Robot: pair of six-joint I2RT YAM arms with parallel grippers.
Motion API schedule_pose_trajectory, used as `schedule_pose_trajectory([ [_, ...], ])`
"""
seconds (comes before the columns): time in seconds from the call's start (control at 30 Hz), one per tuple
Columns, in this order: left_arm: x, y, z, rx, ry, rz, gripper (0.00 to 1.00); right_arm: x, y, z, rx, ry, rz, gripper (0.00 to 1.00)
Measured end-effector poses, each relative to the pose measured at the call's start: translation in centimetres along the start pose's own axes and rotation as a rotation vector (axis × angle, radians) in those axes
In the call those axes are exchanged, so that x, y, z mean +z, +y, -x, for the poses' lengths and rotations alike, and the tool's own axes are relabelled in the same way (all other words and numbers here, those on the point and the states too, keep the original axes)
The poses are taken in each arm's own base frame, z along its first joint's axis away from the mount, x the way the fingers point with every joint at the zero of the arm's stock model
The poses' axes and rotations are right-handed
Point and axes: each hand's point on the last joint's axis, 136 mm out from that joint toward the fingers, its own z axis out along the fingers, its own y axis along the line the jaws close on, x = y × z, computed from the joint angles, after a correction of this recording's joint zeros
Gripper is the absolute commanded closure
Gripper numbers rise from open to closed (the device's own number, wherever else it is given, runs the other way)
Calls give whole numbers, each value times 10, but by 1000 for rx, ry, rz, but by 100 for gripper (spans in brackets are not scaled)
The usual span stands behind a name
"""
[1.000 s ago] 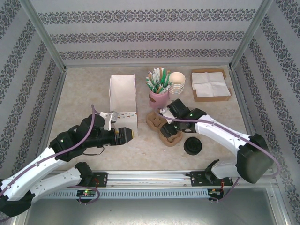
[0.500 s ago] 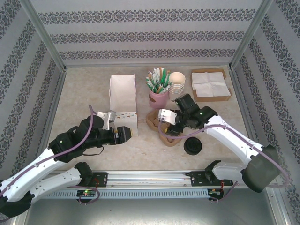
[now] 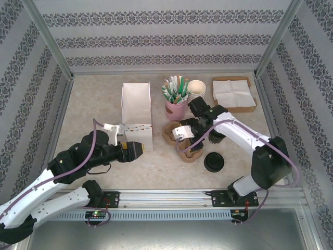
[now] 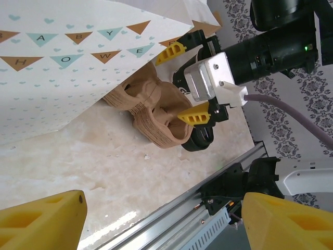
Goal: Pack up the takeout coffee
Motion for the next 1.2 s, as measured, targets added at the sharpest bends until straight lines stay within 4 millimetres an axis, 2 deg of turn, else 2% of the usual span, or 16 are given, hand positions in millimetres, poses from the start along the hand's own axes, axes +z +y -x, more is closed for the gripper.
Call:
schedule_pose_trajectory([
  [0.2,0,1,1,26,-5,6,20,14,-9,4,-47,14,50,14],
  [0.4,0,3,3,45,-18,19,20,33,-1,-5,-55,58,146,20],
  [0.7,0,5,5,53,-27,28,19,44,2,-11,-73,113,223,29],
  [0.8,0,5,5,52,-30,32,19,49,3,-14,-78,129,238,36],
  [0.97,1,6,6,52,-33,38,19,49,3,-15,-76,135,243,49],
  [1.2,1,6,5,40,-30,36,20,41,1,-9,-89,129,216,49],
])
